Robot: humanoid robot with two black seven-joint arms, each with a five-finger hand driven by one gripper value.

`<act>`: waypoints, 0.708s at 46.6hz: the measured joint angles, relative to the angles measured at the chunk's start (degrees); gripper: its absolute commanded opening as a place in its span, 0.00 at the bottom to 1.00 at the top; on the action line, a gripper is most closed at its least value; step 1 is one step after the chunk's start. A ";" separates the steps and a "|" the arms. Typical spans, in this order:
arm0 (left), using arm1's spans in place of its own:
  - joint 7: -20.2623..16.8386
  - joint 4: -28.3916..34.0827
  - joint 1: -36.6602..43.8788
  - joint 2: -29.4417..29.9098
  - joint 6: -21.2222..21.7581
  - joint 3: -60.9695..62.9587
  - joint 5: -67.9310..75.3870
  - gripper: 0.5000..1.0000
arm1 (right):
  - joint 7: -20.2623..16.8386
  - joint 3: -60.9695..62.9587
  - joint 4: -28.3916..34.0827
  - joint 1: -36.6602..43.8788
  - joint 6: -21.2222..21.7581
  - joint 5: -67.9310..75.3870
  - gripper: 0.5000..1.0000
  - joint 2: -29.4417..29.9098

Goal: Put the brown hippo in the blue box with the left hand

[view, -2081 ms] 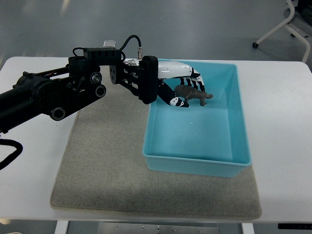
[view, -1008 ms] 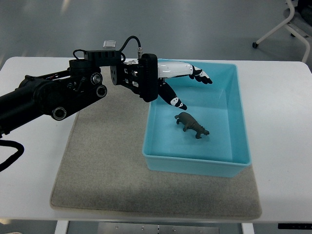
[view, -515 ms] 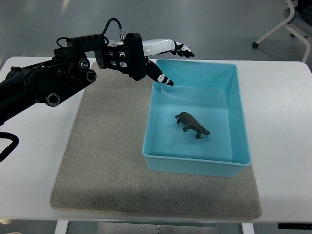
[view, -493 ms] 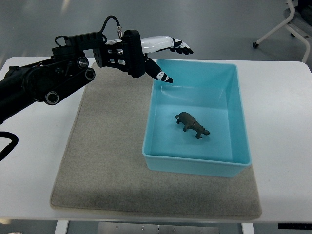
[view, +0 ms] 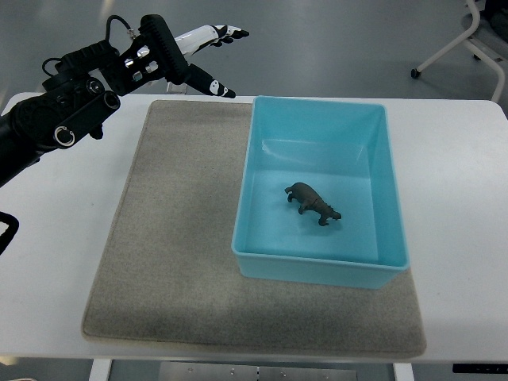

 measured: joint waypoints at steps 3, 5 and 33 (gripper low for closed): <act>0.00 0.17 0.33 0.00 0.88 0.00 -3.41 0.99 | 0.00 0.00 0.00 0.00 0.00 0.00 0.87 0.00; 0.00 0.33 0.43 0.04 1.33 0.03 -5.85 0.99 | 0.00 0.00 0.00 0.00 0.00 0.00 0.87 0.00; 1.07 7.73 2.17 -0.70 4.27 0.26 -45.32 0.99 | 0.00 0.00 0.00 0.01 0.00 0.00 0.87 0.00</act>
